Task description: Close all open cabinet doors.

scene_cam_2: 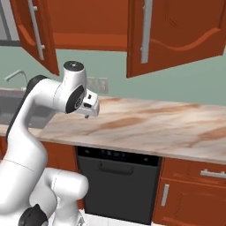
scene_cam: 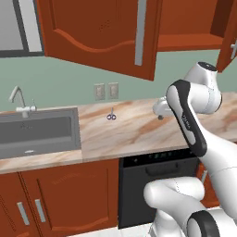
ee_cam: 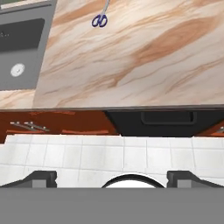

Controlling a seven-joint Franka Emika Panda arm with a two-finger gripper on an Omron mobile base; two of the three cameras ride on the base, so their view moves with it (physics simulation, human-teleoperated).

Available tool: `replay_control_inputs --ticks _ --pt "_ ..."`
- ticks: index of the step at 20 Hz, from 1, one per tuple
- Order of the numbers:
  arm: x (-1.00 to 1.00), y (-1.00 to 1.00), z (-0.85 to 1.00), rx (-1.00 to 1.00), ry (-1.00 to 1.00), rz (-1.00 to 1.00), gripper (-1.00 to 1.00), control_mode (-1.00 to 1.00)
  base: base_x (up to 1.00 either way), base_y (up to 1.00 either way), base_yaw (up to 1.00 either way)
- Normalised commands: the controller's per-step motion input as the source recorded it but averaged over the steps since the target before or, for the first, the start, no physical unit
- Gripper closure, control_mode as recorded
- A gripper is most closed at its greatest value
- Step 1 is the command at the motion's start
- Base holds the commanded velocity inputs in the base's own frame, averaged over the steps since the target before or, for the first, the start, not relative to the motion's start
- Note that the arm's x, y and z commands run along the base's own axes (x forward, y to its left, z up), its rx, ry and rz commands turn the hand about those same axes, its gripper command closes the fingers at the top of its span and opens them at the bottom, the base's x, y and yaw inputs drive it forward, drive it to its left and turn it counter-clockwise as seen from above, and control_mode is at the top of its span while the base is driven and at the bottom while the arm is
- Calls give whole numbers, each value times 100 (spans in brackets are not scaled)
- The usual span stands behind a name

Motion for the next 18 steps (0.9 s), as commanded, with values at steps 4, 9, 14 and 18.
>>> replay_control_inputs --ticks 4,9,14,18 --pt "0 0 0 0 0 0 -100 100 13 -33 -7" --pt "0 0 0 0 0 0 -100 100 39 0 -1" --pt "0 0 0 0 0 0 -100 100 10 0 6" --pt "0 0 0 0 0 0 -100 100 17 -14 2"
